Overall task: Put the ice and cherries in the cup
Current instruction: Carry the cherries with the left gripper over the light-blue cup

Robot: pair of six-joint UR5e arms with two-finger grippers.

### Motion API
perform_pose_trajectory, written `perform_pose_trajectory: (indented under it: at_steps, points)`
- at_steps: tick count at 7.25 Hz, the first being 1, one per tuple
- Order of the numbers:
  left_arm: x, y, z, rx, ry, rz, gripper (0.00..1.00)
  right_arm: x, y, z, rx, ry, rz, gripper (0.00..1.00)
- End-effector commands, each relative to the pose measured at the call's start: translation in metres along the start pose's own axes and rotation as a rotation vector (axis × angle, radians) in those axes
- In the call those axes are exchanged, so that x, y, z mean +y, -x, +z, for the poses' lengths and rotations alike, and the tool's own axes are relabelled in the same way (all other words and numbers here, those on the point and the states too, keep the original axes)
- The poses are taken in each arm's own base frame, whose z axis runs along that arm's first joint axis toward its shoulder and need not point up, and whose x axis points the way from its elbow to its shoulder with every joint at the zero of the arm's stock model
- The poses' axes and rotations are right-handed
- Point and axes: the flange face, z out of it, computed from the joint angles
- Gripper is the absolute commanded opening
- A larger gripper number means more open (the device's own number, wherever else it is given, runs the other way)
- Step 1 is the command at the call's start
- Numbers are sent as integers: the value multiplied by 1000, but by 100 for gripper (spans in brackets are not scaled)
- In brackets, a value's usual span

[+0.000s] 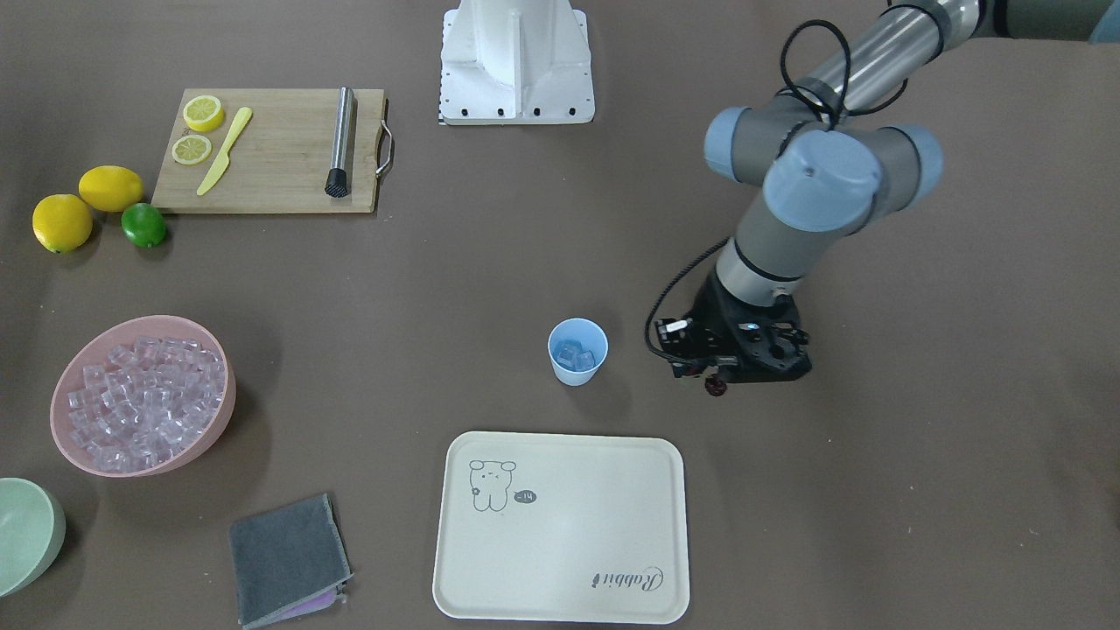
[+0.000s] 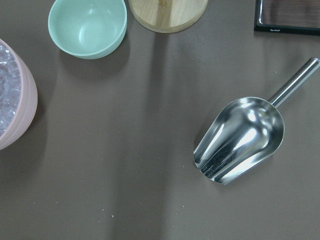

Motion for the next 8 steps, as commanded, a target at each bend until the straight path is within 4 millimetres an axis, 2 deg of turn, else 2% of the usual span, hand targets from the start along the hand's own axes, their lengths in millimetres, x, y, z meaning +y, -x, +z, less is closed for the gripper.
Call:
perform_pose_trajectory:
  at_steps: [1, 2, 5, 6, 7, 8]
  points:
    - [50, -67, 3, 49, -5, -73, 0, -2, 1, 0, -3, 1, 0, 99]
    - [69, -82, 12, 51, -1, -75, 0, -1, 1, 0, -6, 2, 1, 99]
    - [74, -87, 12, 57, -1, -68, 0, 6, -4, 4, -7, 9, 12, 99]
    - [73, -87, 11, 57, -3, -70, 45, 6, -5, 4, -7, 10, 14, 99]
    - [72, -85, 12, 54, -4, -72, 97, 7, -5, 5, -9, 12, 14, 99]
    - [69, -84, 9, 57, -7, -70, 98, 10, -5, 4, -8, 11, 15, 99]
